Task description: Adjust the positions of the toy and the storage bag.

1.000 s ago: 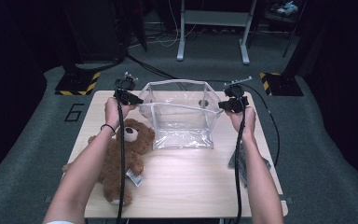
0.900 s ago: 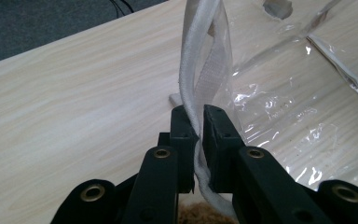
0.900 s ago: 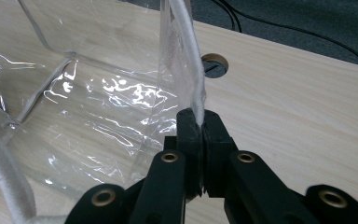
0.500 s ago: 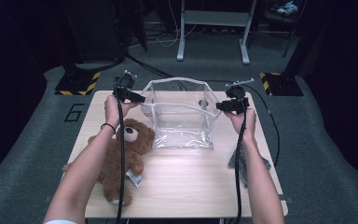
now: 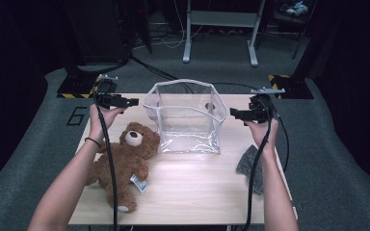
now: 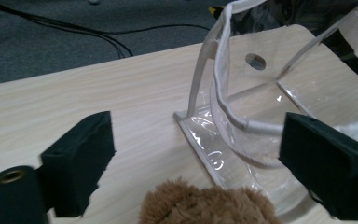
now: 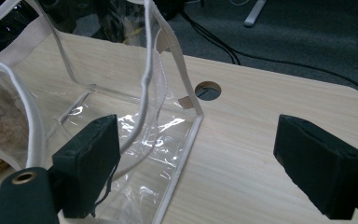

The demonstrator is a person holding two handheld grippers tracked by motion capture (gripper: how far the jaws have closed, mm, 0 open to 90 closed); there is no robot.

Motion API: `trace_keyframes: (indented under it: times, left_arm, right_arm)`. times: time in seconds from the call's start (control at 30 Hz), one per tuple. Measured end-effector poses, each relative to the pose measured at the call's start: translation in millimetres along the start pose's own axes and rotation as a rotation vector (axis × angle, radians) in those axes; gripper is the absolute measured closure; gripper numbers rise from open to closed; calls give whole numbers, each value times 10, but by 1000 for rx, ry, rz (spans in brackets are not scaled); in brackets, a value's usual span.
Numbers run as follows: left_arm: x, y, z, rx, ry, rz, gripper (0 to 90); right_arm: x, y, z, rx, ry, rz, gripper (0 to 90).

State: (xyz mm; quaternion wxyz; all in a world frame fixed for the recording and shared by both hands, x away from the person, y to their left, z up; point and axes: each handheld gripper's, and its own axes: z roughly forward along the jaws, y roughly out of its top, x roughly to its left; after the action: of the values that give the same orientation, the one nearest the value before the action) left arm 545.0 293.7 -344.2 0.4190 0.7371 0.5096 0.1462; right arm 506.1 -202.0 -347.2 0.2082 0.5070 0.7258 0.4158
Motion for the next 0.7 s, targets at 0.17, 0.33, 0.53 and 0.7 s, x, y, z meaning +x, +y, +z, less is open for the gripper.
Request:
trace_keyframes:
  times: [0.17, 0.33, 0.53, 0.7]
  left_arm:
    - [10, -190, -57, 17, 1, 23, 22]
    - [65, -360, -97, 0, -30, -4, 0]
    - [60, -518, -148, 26, -51, 37, 0]
    - [-20, -652, -164, 33, -36, 35, 0]
  right_arm:
    - [-67, -203, -118, 3, -26, 2, 87]
    - [-86, -495, -151, 14, -53, -8, 58]
    - [-80, -860, -120, 26, -53, 6, 29]
    - [-55, -1218, -34, 77, -63, 16, 2]
